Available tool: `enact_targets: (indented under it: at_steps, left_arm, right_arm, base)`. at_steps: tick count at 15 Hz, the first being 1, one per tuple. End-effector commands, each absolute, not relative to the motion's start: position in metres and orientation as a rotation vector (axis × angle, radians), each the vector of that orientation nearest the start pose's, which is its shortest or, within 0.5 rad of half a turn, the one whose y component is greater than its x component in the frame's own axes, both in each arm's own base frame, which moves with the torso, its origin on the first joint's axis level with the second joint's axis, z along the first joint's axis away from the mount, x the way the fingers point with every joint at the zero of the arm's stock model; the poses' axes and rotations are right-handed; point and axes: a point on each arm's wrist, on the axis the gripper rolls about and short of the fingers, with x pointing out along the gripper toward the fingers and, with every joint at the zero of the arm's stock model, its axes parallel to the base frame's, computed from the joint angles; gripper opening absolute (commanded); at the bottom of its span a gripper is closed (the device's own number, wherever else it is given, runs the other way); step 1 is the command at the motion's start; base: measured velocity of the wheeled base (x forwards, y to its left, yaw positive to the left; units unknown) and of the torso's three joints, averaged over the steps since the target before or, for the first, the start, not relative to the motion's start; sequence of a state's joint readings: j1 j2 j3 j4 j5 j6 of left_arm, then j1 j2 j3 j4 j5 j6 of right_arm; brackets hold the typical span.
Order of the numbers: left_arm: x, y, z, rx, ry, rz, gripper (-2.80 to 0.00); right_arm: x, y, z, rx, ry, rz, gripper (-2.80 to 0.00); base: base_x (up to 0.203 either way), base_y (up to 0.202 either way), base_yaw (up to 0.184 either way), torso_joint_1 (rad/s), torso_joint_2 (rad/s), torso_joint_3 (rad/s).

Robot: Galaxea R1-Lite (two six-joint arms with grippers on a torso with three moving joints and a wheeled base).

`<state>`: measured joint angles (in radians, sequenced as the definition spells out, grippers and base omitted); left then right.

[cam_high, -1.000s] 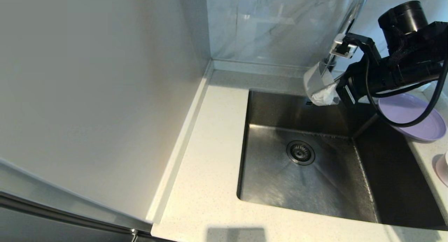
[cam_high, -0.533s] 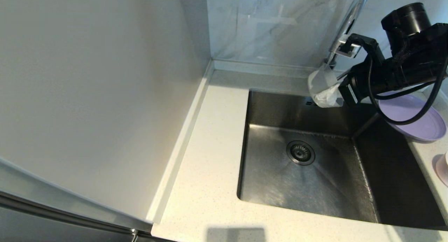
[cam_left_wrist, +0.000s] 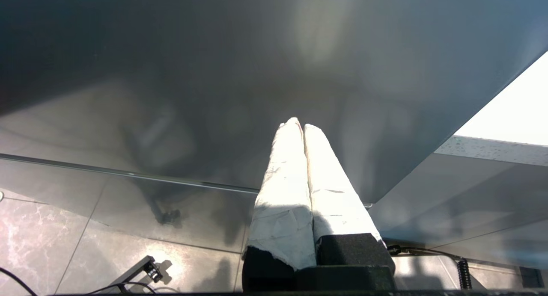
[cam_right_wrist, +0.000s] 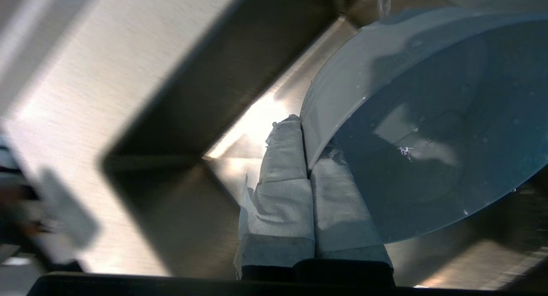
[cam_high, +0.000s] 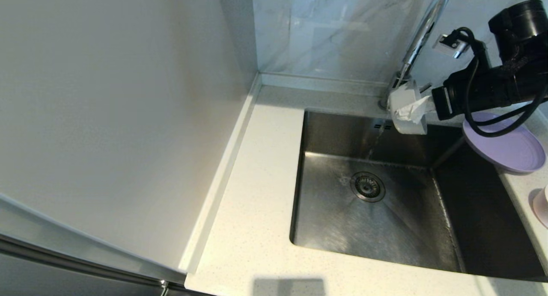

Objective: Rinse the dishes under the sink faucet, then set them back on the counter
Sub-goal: Rinse the bowl

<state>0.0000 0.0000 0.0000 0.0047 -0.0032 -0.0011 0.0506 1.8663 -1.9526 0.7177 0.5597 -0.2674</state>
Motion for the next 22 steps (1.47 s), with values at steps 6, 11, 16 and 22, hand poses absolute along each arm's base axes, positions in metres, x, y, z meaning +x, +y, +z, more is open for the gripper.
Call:
enact_targets:
  at_steps: [6, 11, 16, 22]
  left_arm:
    - [-0.023, 0.0, 0.075, -0.002, 0.005, -0.003, -2.8]
    - [-0.023, 0.0, 0.075, -0.002, 0.005, -0.003, -2.8]
    - [-0.023, 0.0, 0.075, -0.002, 0.005, -0.003, -2.8]
    - [-0.023, 0.0, 0.075, -0.002, 0.005, -0.003, -2.8]
  right_arm:
    - [0.312, -0.036, 0.312, 0.539, 0.636, 0.847, -2.8]
    - [0.314, -0.053, 0.291, 0.761, 0.722, 0.901, -2.8]
    - [0.33, -0.047, 0.281, 0.775, 0.749, 0.94, -2.8]
    - [0.347, -0.03, 0.286, 0.685, 0.686, 1.032, -2.8]
  base:
    - [0.0, 0.0, 0.0, 0.0, 0.0, 0.0]
    - [0.0, 0.0, 0.0, 0.0, 0.0, 0.0]
    - [0.0, 0.0, 0.0, 0.0, 0.0, 0.0]
    - [0.0, 0.0, 0.0, 0.0, 0.0, 0.0]
